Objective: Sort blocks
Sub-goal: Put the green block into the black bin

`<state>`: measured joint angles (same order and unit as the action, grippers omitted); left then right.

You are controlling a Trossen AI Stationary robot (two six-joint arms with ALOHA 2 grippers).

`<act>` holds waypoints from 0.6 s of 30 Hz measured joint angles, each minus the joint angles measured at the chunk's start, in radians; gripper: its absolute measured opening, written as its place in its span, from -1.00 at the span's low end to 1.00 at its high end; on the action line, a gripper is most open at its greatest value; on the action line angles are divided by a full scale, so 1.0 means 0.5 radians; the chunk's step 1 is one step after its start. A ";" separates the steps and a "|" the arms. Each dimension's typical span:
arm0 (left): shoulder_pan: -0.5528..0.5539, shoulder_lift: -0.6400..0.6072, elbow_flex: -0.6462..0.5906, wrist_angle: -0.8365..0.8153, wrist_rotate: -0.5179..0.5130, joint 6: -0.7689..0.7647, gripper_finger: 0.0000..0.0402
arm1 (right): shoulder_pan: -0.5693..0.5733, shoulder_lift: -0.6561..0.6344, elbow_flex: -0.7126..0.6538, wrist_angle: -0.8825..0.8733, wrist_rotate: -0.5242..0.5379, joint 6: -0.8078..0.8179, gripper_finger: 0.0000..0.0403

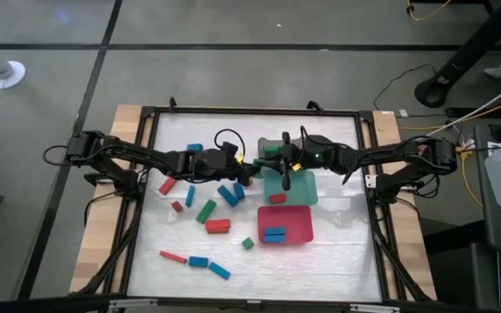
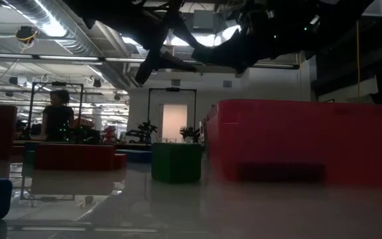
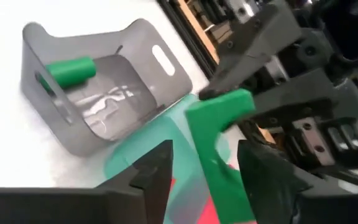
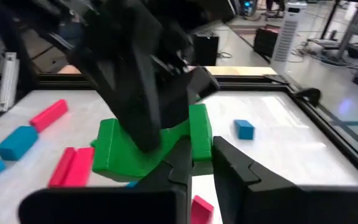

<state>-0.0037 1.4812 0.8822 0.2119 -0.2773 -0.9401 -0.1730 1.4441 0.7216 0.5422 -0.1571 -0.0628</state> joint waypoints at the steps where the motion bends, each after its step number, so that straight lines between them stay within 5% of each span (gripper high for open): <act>1: 0.017 -0.013 0.000 -0.004 0.029 0.049 -0.14 | -0.020 0.000 0.000 -0.007 0.000 -0.002 -0.79; 10: 0.134 -0.257 0.000 -0.318 0.249 0.237 -0.13 | -0.251 -0.034 0.001 -0.306 0.009 -0.040 -0.78; 18: -0.051 -0.222 0.001 -0.302 0.350 0.387 -0.13 | -0.476 -0.033 0.001 -0.657 0.206 -0.133 -0.77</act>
<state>-0.0290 1.3702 0.8825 0.0608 -0.1024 -0.7469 -0.4110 1.4277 0.7219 0.2136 -0.0543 -0.1291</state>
